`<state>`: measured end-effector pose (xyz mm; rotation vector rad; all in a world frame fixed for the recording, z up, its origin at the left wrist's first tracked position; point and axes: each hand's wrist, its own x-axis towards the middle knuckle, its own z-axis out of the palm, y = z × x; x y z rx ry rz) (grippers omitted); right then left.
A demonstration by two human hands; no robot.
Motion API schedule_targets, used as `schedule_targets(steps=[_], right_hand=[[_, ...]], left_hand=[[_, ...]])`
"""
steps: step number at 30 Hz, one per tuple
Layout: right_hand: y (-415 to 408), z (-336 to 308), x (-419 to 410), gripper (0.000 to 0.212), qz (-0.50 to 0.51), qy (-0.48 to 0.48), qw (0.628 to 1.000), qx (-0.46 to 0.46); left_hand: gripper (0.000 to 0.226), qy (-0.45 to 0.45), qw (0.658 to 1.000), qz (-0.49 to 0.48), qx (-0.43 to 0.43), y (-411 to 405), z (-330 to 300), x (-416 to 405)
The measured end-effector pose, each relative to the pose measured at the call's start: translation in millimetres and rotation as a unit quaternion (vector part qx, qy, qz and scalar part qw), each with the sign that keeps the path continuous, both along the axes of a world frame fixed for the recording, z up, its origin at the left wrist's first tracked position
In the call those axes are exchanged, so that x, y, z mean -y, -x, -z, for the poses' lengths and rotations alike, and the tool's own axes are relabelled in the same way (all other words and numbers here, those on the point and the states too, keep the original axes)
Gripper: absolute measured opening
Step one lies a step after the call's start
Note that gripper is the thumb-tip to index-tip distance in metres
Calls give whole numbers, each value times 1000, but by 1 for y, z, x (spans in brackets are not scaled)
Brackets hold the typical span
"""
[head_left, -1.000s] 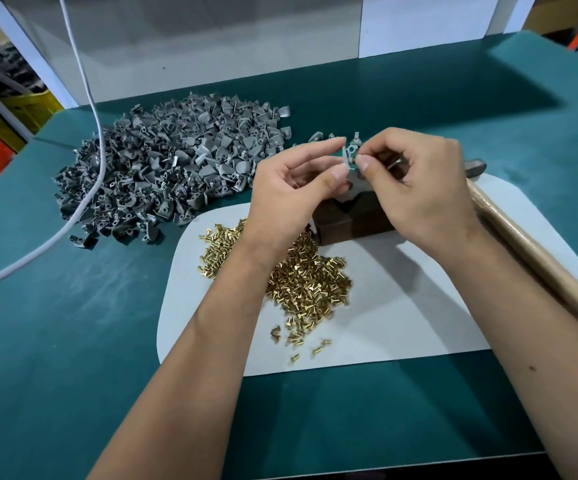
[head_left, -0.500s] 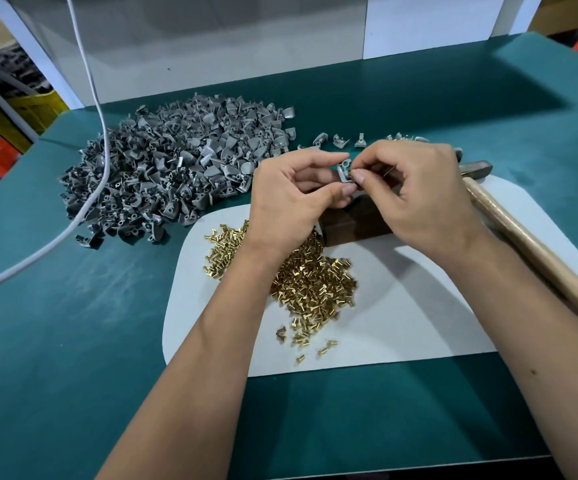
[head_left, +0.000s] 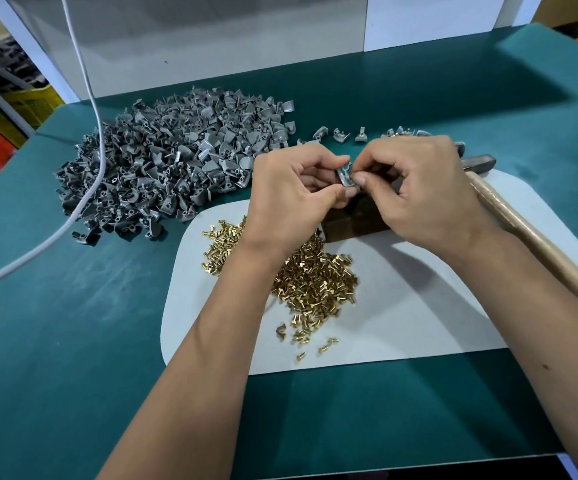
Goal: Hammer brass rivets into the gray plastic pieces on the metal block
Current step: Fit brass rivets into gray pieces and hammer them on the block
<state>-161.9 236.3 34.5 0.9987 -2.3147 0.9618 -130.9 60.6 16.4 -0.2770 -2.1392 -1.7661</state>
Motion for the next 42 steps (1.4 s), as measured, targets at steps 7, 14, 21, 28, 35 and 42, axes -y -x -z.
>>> schedule_targets(steps=[7,14,21,28,35,42], right_hand=[[-3,-1,2,6,34,5,999,14],[-2,0,3,8,33,44,997,51],[0,-2,-4,18,19,41,998,54],[1,-2,-6,11,7,60,998,-3],[3,-2,-7,6,9,71,997,-21],[2,2,0,6,75,95,992,34]], left_hand=[[17,148,979,-92,-106,7,8,-5],[23,103,987,-108,-63,6,12,-9],[29,29,995,-91,-14,3,6,-8],[28,-6,997,-76,-6,2,6,-9],[15,-75,996,16,35,1,4,-11],[12,-81,994,-67,-15,3,3,-16]])
